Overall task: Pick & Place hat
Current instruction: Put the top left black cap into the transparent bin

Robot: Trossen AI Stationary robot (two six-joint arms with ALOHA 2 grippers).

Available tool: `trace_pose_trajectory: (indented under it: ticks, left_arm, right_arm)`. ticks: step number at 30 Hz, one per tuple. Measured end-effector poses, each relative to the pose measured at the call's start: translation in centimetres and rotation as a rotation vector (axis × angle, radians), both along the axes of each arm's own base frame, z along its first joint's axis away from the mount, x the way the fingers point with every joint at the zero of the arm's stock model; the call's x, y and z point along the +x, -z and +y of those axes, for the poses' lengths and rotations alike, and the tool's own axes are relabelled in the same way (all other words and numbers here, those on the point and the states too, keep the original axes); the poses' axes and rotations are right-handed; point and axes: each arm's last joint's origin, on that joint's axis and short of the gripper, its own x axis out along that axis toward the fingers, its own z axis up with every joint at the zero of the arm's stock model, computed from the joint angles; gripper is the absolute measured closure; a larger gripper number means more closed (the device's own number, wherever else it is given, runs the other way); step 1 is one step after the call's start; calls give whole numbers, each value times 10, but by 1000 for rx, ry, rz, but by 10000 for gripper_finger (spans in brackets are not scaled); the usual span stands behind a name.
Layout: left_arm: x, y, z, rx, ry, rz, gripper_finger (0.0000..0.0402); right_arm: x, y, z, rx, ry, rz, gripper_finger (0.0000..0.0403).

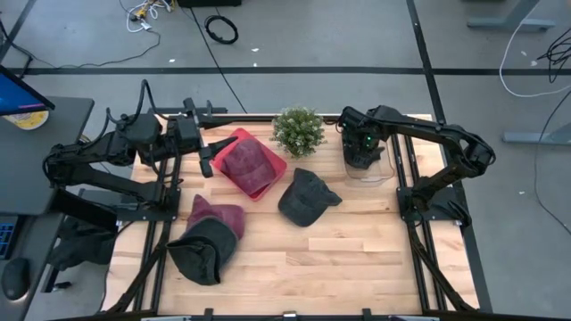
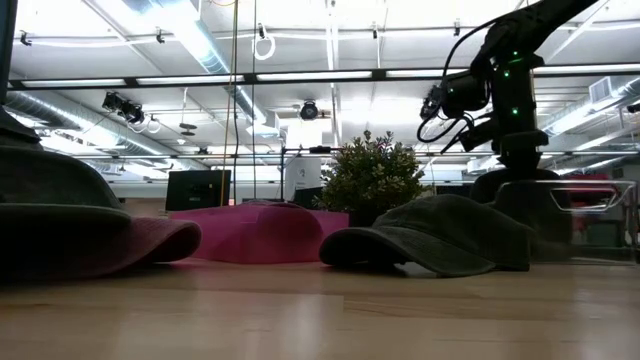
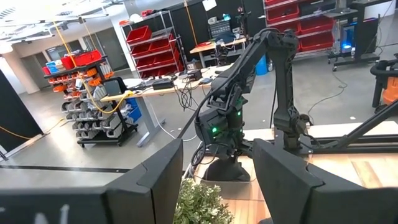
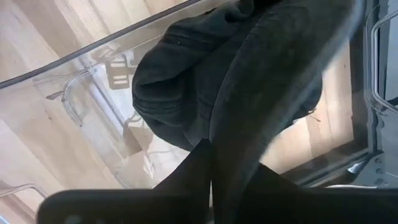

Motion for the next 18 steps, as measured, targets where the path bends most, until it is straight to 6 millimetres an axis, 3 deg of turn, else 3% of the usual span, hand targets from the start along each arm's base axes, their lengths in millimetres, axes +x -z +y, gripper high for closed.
trace_pose_trajectory:
  ticks: [9, 18]
  left_arm:
    - [0, 0, 0, 0, 0, 0, 205]
    - [0, 0, 0, 0, 0, 0, 205]
  right_arm:
    - [-5, -3, -1, -106, 24, 94, 270]
    - [-9, -17, -4, -285, 42, 73, 240]
